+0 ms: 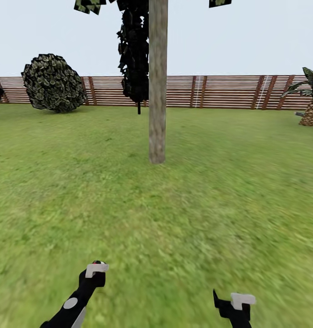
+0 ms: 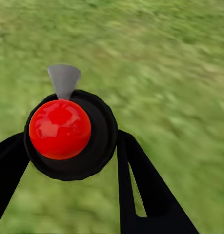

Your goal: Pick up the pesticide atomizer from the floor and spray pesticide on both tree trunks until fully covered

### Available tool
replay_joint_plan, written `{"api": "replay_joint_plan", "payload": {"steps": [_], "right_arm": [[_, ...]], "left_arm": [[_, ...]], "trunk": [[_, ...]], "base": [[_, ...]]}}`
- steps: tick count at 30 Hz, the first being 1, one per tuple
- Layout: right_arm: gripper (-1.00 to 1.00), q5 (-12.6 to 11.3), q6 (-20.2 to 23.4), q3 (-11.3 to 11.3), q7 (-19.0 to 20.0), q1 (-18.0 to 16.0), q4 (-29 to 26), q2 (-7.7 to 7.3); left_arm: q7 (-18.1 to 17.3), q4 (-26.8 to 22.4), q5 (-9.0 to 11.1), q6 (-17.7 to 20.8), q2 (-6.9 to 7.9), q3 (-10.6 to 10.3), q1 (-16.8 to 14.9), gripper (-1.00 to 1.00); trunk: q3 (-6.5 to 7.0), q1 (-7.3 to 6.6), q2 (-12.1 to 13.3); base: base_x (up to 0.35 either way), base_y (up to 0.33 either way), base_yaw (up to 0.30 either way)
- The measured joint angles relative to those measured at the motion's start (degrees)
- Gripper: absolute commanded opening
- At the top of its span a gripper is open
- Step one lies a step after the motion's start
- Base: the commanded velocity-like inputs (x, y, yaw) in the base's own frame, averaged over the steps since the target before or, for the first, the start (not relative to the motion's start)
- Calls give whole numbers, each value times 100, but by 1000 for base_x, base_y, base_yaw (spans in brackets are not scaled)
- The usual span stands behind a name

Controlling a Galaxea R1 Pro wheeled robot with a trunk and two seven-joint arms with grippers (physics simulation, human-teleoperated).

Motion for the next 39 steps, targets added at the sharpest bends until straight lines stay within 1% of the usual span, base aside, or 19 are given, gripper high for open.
{"api": "replay_joint_plan", "payload": {"steps": [39], "right_arm": [[100,0,0,5,-7,0,21,-7]], "left_arm": [[0,0,0,0,0,0,0,-100]], "trunk": [[0,0,0]], "base": [[340,0,0]]}}
